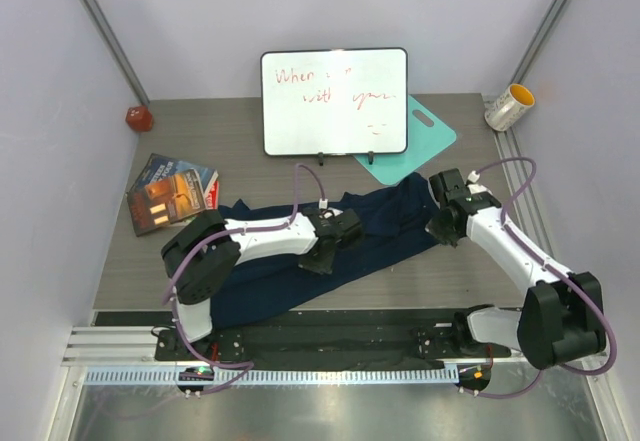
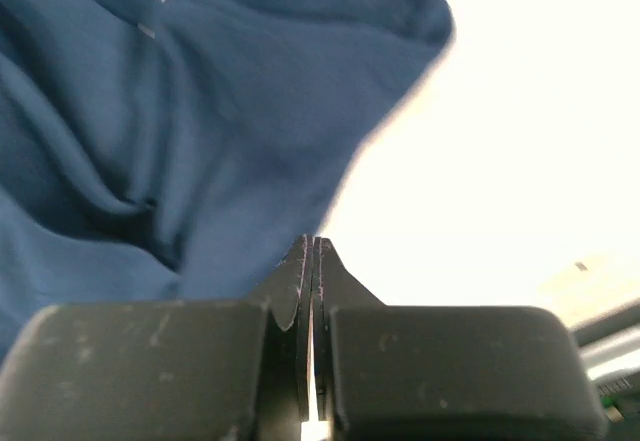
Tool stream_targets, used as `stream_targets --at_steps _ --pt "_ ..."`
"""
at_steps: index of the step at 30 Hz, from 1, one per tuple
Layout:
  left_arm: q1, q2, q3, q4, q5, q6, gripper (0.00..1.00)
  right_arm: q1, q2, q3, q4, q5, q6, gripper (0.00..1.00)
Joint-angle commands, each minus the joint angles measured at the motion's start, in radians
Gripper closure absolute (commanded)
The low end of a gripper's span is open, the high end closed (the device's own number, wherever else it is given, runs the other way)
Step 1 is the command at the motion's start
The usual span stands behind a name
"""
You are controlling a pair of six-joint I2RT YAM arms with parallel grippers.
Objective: Fold and stack the t-shirts
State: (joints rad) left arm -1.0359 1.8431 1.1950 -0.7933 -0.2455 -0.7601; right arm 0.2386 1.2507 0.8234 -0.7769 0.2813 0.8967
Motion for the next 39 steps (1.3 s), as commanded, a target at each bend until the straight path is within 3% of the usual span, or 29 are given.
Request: stream_targets --at_steps 1,3,7,14,19,22,31,39 --pt "-0.015 0.067 0.017 0.121 0.054 0.019 1.0 0.039 -0.069 -0.03 -0.052 0.047 0.033 0.99" --pt "-0.015 0.07 0.037 0.123 0.058 0.024 1.0 0.045 -0.102 -0.001 -0.024 0.042 -0.004 0.99" --pt "-0.013 0.056 0.069 0.121 0.054 0.024 1.0 0.045 -0.048 0.075 -0.002 0.013 -0.093 0.77" --pt "-0.013 0.021 0.083 0.128 0.054 0.039 1.0 0.048 0.141 0.076 0.077 -0.002 -0.124 0.74" --pt "-0.015 0.015 0.049 0.126 0.045 0.044 1.0 0.048 0.249 0.054 0.129 0.053 -0.097 0.79" --pt "-0.015 0.007 0.025 0.123 0.035 0.042 1.0 0.048 0.32 0.071 0.145 0.078 -0.105 0.99" --pt "-0.015 -0.05 -0.018 0.123 -0.005 0.022 1.0 0.076 0.401 0.008 0.212 0.019 -0.119 0.99" --pt "-0.015 -0.061 -0.029 0.123 -0.009 0.021 1.0 0.182 0.32 -0.102 0.186 0.009 -0.026 0.99"
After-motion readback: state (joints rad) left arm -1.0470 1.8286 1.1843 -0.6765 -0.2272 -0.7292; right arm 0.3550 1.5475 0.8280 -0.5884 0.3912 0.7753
